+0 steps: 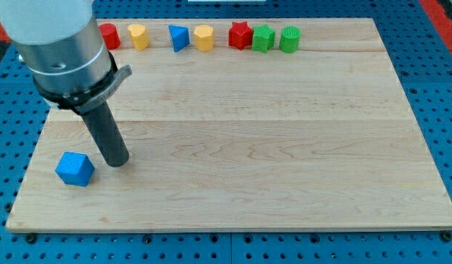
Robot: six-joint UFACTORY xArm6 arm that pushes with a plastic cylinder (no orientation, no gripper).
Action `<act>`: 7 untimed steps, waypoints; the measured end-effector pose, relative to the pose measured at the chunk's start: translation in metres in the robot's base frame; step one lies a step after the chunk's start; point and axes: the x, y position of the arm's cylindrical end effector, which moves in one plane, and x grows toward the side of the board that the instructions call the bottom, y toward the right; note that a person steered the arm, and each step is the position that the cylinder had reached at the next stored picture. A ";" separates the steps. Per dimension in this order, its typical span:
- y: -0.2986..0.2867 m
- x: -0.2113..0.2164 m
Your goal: Separate red circle and yellow heart from the horizontal line
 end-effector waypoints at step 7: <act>-0.126 -0.278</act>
